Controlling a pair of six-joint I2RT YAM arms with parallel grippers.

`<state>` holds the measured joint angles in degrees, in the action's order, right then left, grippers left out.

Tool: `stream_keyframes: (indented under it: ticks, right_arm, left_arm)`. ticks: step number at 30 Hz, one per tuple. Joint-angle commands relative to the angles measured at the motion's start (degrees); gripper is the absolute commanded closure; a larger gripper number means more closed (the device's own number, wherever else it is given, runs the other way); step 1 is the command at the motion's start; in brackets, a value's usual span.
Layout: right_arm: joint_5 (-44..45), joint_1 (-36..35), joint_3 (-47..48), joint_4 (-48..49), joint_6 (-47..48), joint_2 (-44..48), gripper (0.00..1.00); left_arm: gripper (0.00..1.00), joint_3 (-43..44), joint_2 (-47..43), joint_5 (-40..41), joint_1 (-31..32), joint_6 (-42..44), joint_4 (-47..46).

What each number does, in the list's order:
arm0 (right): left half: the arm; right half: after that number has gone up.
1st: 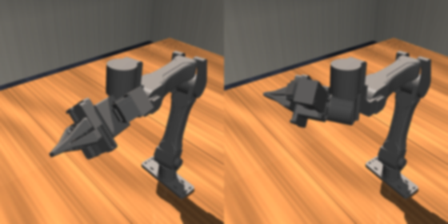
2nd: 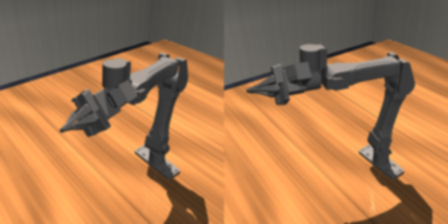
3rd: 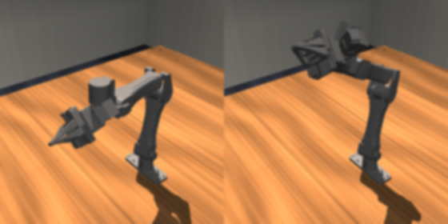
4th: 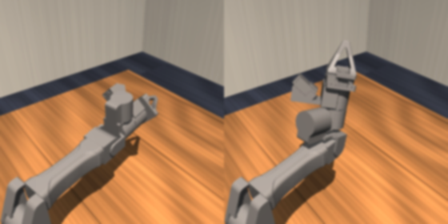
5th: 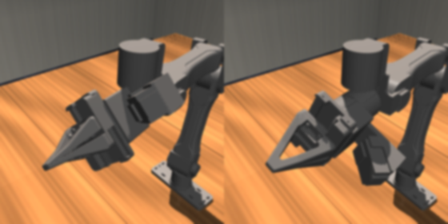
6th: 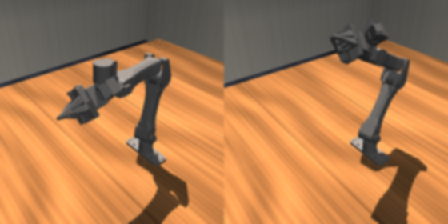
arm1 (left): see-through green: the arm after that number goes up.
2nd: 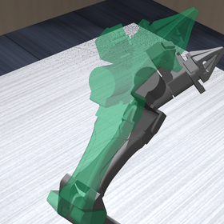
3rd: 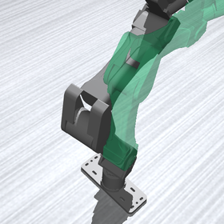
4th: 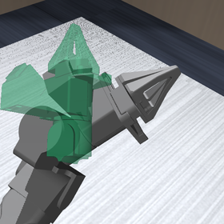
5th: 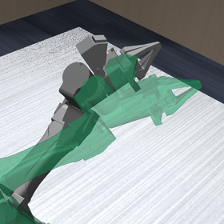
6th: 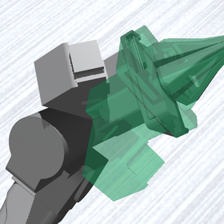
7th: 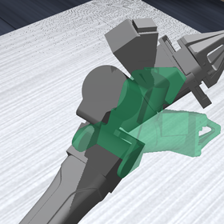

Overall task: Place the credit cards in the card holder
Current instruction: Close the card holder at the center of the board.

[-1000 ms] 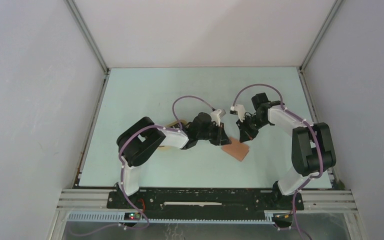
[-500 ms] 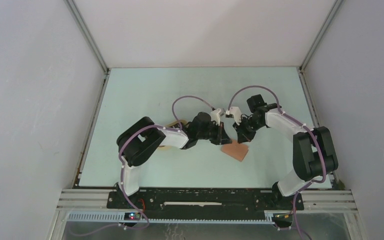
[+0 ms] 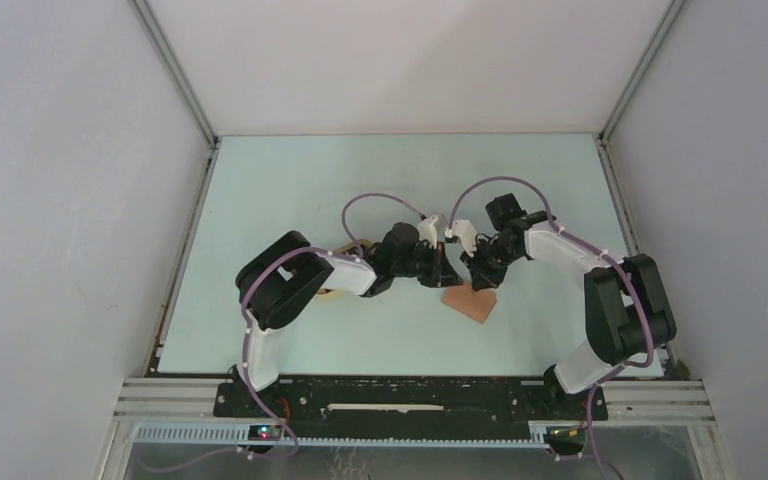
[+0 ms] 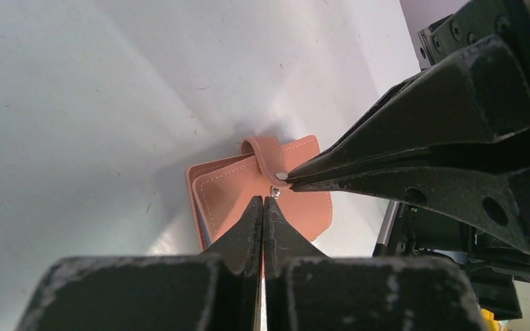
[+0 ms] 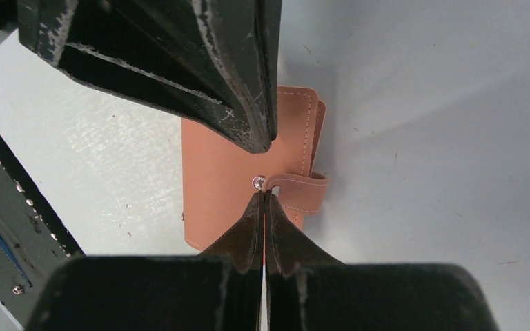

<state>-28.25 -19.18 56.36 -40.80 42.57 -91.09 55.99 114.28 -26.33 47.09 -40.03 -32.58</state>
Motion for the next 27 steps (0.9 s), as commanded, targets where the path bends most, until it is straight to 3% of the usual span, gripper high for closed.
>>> stream_keyframes:
  ticks: [1,27]
  right_arm:
    - [0.36,-0.98,-0.59,0.82,1.38,2.98,1.00]
    - [3.84,-5.22,-1.95,1.53,2.44,3.36,1.00]
  left_arm:
    - [1.00,-1.23,0.44,-1.39,-0.38,-0.83,-2.93]
    - [1.00,-2.10,0.44,0.44,-1.01,-2.18,-2.84]
